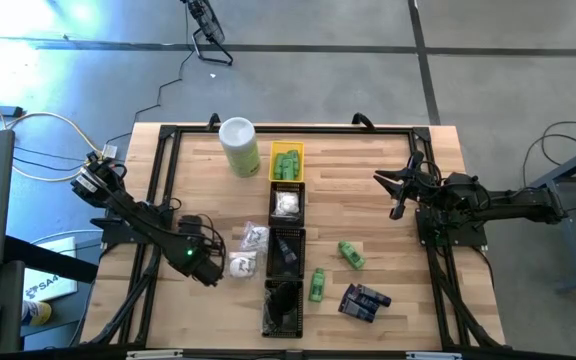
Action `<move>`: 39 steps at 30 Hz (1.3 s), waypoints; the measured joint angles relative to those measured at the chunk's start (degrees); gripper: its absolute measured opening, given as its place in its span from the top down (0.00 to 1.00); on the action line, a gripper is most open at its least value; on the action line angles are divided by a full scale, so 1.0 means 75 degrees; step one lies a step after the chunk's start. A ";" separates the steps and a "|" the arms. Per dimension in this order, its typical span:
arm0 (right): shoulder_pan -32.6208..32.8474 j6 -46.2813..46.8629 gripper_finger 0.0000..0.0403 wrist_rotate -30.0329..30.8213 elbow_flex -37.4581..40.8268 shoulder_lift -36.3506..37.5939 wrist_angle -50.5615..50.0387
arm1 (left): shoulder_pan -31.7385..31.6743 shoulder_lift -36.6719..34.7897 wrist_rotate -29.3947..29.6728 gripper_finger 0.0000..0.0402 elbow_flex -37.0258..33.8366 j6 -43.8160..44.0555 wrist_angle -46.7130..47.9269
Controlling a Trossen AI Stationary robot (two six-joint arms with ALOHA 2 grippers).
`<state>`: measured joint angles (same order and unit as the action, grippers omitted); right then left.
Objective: Pick & Place Travel size toiletries
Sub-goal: Put the black hairbrush into the bottom black basket
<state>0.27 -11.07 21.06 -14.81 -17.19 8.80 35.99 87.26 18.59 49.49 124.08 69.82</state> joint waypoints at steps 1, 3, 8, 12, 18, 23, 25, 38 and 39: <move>-0.0001 0.0000 0.89 0.0000 0.0000 0.0000 -0.0001 | 0.0000 -0.0003 -0.0003 1.00 -0.0093 0.0111 -0.0024; 0.0000 0.0000 0.89 0.0000 0.0000 0.0000 -0.0003 | 0.0000 -0.0001 -0.0033 1.00 -0.0279 0.0338 -0.0062; -0.0002 0.0000 0.89 0.0000 0.0000 0.0000 -0.0003 | 0.0000 0.0000 -0.0398 1.00 -0.0728 0.0709 -0.0651; 0.0001 -0.0050 0.89 0.0000 0.0000 0.0000 -0.0003 | 0.0000 -0.0001 -0.0589 1.00 -0.1003 0.0701 -0.1286; -0.0002 -0.0052 0.89 0.0000 0.0000 0.0000 -0.0003 | 0.0000 -0.0009 -0.0572 1.00 -0.1040 0.0666 -0.1319; -0.0002 -0.0055 0.89 0.0000 0.0000 0.0000 -0.0003 | 0.0000 -0.0009 0.0237 1.00 -0.1045 -0.0411 -0.2037; -0.0001 -0.0055 0.89 0.0000 0.0000 0.0000 -0.0006 | 0.0000 -0.0009 0.0706 1.00 -0.1048 -0.0674 -0.2393; -0.0002 -0.0053 0.89 0.0000 0.0000 0.0000 -0.0003 | -0.0006 0.0006 0.2946 1.00 -0.1057 -0.1560 -0.2990; 0.0001 -0.0053 0.89 0.0000 0.0000 0.0000 -0.0006 | -0.0029 0.0006 0.2983 1.00 -0.1057 -0.1508 -0.2983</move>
<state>0.27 -11.47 21.06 -14.81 -17.19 8.75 35.77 87.31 40.96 41.56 112.77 47.45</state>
